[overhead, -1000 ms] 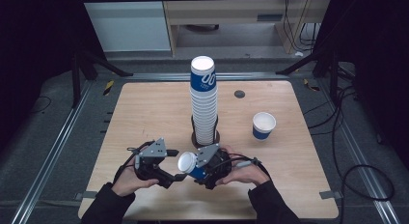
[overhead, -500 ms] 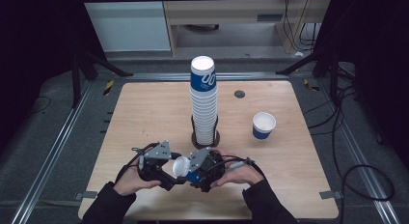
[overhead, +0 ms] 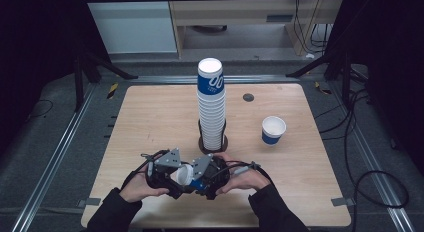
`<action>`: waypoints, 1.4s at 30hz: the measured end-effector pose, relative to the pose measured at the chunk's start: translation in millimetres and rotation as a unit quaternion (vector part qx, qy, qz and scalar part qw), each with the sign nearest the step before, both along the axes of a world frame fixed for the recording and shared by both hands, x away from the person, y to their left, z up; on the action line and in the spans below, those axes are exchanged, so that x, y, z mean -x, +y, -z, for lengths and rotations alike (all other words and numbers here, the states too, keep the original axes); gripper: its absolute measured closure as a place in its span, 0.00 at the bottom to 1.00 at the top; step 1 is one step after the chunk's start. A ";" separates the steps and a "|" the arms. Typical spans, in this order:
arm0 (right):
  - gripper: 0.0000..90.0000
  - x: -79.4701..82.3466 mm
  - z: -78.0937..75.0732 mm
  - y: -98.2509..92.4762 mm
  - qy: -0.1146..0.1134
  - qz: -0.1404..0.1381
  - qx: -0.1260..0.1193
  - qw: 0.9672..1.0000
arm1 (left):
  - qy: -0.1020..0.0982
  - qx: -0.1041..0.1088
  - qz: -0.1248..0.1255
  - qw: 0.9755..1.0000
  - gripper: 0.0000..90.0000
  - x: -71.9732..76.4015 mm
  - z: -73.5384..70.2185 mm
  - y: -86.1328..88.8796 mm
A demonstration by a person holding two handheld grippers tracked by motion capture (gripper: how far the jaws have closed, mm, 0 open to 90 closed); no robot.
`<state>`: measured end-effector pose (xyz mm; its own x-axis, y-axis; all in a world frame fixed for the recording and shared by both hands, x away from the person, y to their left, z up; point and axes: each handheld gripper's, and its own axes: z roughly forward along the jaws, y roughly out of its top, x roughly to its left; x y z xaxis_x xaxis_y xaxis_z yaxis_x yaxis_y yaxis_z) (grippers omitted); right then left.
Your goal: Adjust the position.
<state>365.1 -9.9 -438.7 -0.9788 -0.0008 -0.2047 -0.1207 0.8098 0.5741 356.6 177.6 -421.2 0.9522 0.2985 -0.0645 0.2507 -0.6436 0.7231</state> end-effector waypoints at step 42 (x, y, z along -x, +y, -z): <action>0.05 -7.9 -27.9 -52.4 0.009 0.083 -0.112 0.990 | 0.002 0.029 -0.037 0.999 0.28 -12.0 -5.2 25.3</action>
